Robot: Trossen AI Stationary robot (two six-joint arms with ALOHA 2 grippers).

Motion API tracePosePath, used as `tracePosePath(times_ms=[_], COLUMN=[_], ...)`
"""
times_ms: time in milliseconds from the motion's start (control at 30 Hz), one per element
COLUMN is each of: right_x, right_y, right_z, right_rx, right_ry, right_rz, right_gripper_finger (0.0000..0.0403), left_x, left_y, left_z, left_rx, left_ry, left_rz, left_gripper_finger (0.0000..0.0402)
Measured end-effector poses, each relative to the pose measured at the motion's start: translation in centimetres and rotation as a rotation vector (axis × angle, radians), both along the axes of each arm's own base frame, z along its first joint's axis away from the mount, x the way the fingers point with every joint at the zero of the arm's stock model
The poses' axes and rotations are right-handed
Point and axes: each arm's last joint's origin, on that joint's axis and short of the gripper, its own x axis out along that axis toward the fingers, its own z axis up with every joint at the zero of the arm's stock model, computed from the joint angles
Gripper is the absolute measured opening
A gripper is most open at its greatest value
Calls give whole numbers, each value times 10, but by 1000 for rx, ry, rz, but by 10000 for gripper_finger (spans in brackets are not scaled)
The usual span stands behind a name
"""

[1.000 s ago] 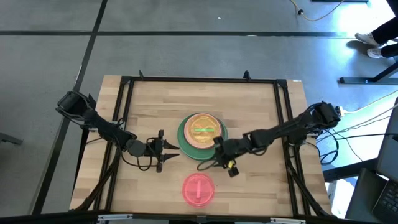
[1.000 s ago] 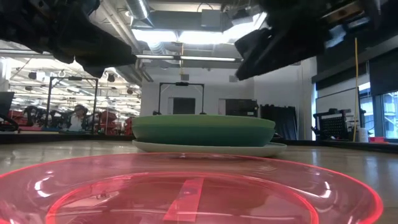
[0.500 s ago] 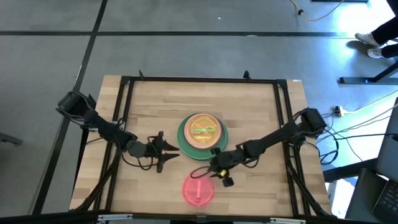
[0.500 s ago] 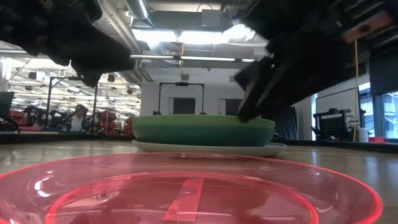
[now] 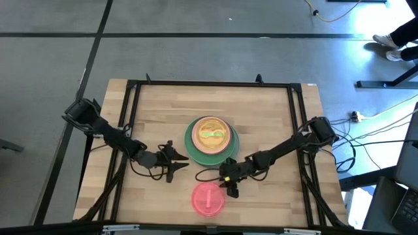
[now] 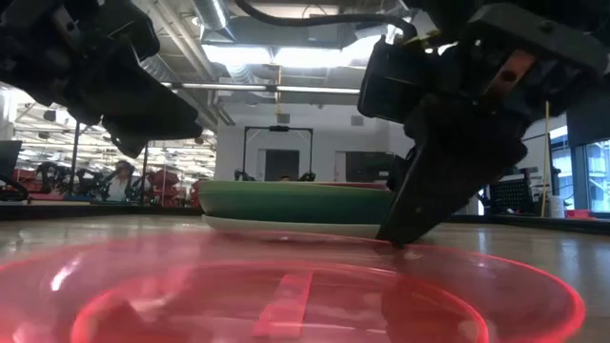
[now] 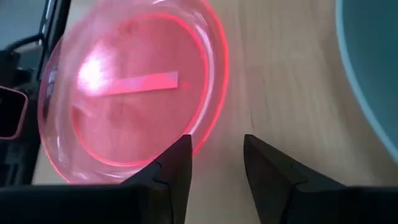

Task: Stack plastic plates
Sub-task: Stack the light pink plate on top of the light green plate

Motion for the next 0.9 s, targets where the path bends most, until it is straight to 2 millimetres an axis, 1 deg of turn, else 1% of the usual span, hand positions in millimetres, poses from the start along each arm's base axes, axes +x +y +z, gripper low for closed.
tracePosePath(times_ms=[200,300,400,633,733,900], right_x=[-1,-3,-4,-1,-1,-1], right_y=[8,13,15,15,15,14], right_z=[2,-1,-5,-9,-11,-12], right_rx=[51,44,23,64,63,48], right_ry=[-10,-9,-7,9,12,12], right_rz=[-24,-41,-60,-98,-104,-102], right_gripper_finger=[138,138,138,137,119,51], left_x=[0,0,0,0,0,0], left_y=[0,0,0,-1,0,0], left_z=[0,0,0,0,0,0], left_rx=[-4,-4,-4,-5,-4,-4], left_ry=[0,0,0,-3,-2,-1], left_rz=[-1,-2,-3,-3,-1,-1], left_gripper_finger=[115,115,115,115,115,115])
